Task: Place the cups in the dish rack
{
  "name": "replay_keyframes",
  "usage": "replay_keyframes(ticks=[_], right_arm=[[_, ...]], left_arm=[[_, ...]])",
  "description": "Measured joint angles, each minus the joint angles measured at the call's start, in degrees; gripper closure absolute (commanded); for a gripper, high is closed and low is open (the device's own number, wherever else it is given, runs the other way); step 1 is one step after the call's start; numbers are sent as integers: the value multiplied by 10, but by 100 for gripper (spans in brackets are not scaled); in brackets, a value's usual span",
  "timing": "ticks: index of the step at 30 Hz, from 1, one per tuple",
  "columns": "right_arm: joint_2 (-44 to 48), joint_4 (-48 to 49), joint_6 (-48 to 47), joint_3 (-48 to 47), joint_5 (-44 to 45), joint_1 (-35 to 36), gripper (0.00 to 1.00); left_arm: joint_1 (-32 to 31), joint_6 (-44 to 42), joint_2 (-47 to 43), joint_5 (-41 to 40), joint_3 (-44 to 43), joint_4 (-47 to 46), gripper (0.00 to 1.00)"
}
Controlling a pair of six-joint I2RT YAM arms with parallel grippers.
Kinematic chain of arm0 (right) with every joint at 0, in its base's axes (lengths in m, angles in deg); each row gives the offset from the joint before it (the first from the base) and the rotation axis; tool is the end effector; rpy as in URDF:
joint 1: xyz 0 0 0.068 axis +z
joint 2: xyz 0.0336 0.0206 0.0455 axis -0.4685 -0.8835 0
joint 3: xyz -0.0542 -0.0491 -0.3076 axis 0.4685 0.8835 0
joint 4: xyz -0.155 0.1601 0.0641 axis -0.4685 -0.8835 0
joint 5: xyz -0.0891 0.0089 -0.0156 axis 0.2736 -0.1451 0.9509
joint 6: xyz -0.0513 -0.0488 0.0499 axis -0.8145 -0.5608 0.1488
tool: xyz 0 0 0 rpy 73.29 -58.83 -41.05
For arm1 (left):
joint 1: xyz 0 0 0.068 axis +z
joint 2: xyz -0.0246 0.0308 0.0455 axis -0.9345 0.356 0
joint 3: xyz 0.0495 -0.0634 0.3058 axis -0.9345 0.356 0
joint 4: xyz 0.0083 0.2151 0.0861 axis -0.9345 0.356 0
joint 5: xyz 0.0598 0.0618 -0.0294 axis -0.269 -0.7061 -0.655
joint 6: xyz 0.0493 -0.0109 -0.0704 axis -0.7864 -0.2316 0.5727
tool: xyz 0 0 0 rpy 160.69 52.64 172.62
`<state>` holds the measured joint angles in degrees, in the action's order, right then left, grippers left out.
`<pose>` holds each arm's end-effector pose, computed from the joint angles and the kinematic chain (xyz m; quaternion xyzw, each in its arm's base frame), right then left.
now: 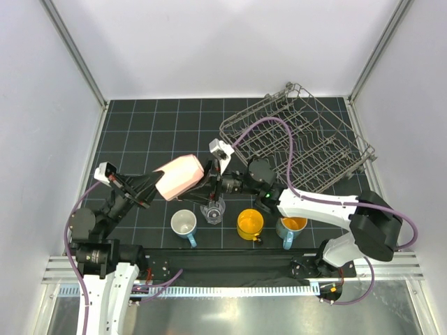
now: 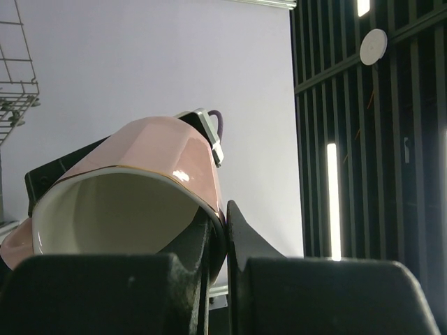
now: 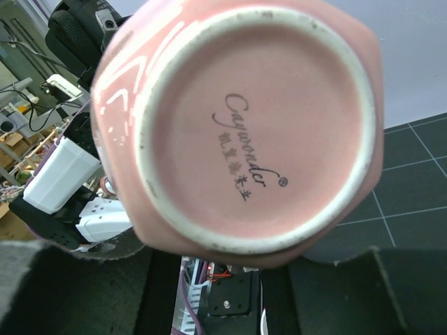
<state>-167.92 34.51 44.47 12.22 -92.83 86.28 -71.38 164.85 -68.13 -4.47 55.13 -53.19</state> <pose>0.1366 0.2981 0.3940 -0.3508 0.5071 0.6548 0.4370 0.0280 -0.0463 0.3584 -0.3257 0.5247 -0.7462 0.2487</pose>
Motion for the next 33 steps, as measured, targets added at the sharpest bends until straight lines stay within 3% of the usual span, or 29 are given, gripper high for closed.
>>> replay_keyframes(ticks=[4,7,12,13,16,22,27,33], right_arm=[[-21,3,2,-15,0,6,72],[-25,7,0,-17,-9,7,96],[-24,1,0,-19,-5,10,96],[-23,-2,0,-16,-2,11,96],[0,-16,6,13,34,18,96],[72,-47,16,72,89,21,96],[150,-141,5,85,173,21,96],[210,-438,-28,12,391,6,96]], left_arm=[[0,5,0,-5,-1,-2,100],[3,16,0,-21,-1,-2,100],[4,20,-9,-32,-2,16,96],[4,19,-13,-35,-3,33,81],[2,9,-33,-43,-10,105,55],[0,-20,-68,-65,-5,205,31],[0,-59,-80,-86,6,280,25],[0,-202,-50,-130,-45,402,22]])
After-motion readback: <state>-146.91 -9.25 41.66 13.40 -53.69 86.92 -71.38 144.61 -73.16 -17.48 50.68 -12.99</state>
